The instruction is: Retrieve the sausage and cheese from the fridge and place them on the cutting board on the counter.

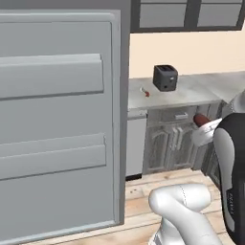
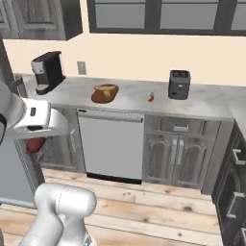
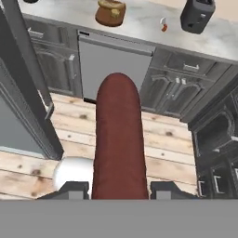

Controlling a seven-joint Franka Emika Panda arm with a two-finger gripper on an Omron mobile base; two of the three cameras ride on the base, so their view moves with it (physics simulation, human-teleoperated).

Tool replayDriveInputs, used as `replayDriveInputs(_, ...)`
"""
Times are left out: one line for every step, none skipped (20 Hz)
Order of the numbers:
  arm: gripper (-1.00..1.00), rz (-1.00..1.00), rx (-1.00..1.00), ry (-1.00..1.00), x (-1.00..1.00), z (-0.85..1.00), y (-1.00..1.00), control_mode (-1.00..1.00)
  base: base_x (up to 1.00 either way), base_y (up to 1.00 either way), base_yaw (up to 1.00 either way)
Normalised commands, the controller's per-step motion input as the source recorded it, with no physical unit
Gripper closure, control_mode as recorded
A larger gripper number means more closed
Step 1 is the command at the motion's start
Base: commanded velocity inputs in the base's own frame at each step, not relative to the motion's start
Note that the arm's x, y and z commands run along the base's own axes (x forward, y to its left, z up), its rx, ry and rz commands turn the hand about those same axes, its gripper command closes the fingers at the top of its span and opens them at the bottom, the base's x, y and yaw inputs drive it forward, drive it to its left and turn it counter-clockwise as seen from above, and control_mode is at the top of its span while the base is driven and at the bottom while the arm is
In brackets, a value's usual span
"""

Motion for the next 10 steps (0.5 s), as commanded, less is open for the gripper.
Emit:
replayDriveInputs(1.0, 0.0, 0.0, 0.0, 0.0, 0.0, 0.0, 1.0, 1.0, -0.01, 0.0)
replayDriveInputs(1.0, 0.0, 0.0, 0.0, 0.0, 0.0, 0.0, 1.0, 1.0, -0.32, 0.09)
replayDriveInputs(1.0, 0.0, 0.0, 0.0, 0.0, 0.0, 0.0, 1.0, 1.0, -0.38, 0.14)
replayDriveInputs(1.0, 0.0, 0.0, 0.0, 0.0, 0.0, 0.0, 1.0, 1.0, -0.44, 0.2)
replayDriveInputs(1.0, 0.0, 0.0, 0.0, 0.0, 0.0, 0.0, 1.0, 1.0, -0.59, 0.26)
replayDriveInputs(1.0, 0.0, 0.0, 0.0, 0.0, 0.0, 0.0, 1.0, 1.0, -0.68, 0.28)
replayDriveInputs(1.0, 0.0, 0.0, 0.0, 0.0, 0.0, 0.0, 1.0, 1.0, -0.7, 0.31)
replayDriveInputs(1.0, 0.0, 0.0, 0.0, 0.0, 0.0, 0.0, 1.0, 1.0, -0.65, 0.34)
replayDriveInputs(1.0, 0.0, 0.0, 0.0, 0.0, 0.0, 0.0, 1.0, 1.0, -0.61, 0.36)
replayDriveInputs(1.0, 0.0, 0.0, 0.0, 0.0, 0.0, 0.0, 1.0, 1.0, -0.61, 0.37)
